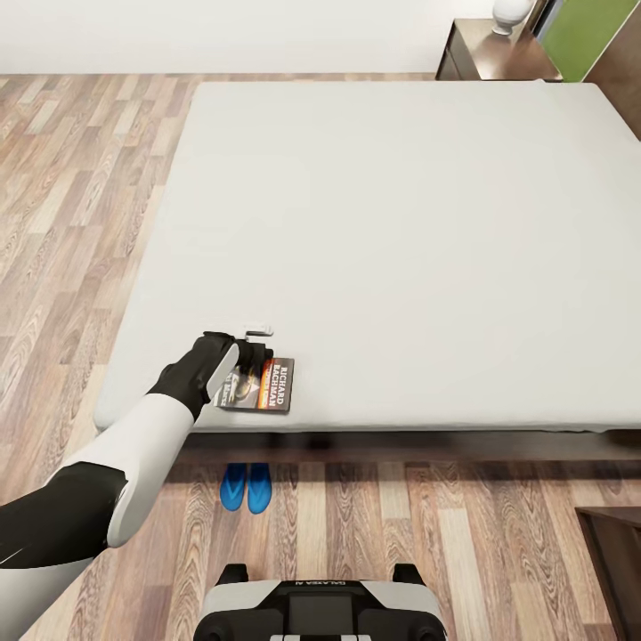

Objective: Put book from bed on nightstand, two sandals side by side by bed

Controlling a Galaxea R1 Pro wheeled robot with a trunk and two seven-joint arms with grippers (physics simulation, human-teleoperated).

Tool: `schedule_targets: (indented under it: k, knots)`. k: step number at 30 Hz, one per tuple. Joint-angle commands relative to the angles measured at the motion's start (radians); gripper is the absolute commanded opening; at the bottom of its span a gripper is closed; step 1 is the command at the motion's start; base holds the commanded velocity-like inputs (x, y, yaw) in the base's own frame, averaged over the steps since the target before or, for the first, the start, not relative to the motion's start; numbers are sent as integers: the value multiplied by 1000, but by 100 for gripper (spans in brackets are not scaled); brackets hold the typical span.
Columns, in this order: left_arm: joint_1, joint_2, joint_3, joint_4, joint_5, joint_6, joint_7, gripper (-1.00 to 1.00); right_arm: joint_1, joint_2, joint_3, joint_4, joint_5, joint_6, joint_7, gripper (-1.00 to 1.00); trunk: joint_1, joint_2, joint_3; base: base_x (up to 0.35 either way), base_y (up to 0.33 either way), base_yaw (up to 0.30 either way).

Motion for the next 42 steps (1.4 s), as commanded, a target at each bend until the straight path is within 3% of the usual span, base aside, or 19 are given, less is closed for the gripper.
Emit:
schedule_targets:
  k: [1, 42]
  knots:
    - [0, 1, -4, -1, 9, 4, 5, 100, 0, 0, 0, -1, 6, 3, 1, 100, 0, 0, 0, -23, 0, 0]
    - [0, 1, -5, 6, 6, -26, 4, 100, 0, 0, 1, -1, 12, 3, 1, 100, 0, 0, 0, -49, 0, 0]
